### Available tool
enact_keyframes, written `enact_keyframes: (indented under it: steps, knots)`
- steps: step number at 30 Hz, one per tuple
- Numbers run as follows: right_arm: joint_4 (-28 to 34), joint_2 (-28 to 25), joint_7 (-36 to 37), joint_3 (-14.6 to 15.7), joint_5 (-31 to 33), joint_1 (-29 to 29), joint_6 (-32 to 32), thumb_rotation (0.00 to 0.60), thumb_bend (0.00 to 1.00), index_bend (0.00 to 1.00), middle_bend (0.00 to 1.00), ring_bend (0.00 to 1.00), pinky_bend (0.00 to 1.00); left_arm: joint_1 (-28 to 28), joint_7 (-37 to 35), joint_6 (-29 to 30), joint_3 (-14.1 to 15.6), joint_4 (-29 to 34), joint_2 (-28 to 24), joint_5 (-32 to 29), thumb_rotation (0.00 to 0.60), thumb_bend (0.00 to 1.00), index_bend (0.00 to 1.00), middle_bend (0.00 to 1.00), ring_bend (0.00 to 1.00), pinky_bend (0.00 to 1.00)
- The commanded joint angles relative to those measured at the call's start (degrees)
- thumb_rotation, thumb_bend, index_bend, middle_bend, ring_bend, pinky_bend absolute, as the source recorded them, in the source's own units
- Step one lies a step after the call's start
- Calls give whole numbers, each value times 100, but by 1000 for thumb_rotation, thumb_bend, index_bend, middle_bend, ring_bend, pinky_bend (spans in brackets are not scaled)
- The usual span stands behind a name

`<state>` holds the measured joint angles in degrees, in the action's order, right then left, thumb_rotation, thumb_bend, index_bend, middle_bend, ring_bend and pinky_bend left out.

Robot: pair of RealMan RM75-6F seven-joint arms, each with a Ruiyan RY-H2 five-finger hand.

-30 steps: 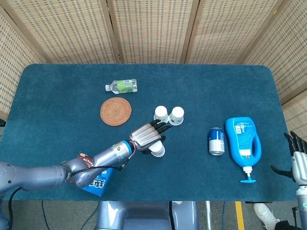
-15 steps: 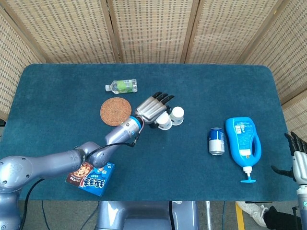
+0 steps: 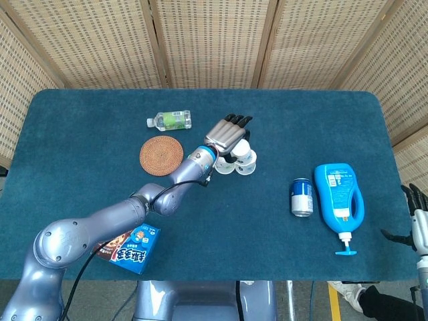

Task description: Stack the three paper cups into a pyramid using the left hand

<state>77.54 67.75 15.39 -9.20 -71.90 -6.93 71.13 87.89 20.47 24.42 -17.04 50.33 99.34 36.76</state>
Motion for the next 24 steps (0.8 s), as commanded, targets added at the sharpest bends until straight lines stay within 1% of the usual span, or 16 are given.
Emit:
enact_keyframes:
  steps: [1, 8, 12, 19, 24]
  knots:
    - [-12, 2, 19, -7, 9, 1, -3, 600, 151, 50, 0, 0, 112, 136, 10, -107, 85, -180, 56, -119, 600, 292, 373, 0, 0, 44]
    - [-24, -3, 49, -16, 13, 9, 2, 600, 151, 49, 0, 0, 112, 273, 23, -172, 228, -349, 57, -346, 600, 291, 369, 0, 0, 44]
    - [-35, 0, 67, -17, -6, 13, 19, 600, 151, 50, 0, 0, 112, 326, 52, -210, 367, -397, 103, -430, 600, 290, 367, 0, 0, 44]
    - [-51, 7, 66, -30, 7, 22, 36, 600, 152, 50, 0, 0, 104, 422, 70, -275, 556, -498, 143, -638, 600, 288, 341, 0, 0, 43]
    - [-65, 15, 64, -38, 32, 19, 14, 600, 151, 50, 0, 0, 100, 460, 85, -220, 645, -541, 127, -791, 600, 275, 251, 0, 0, 38]
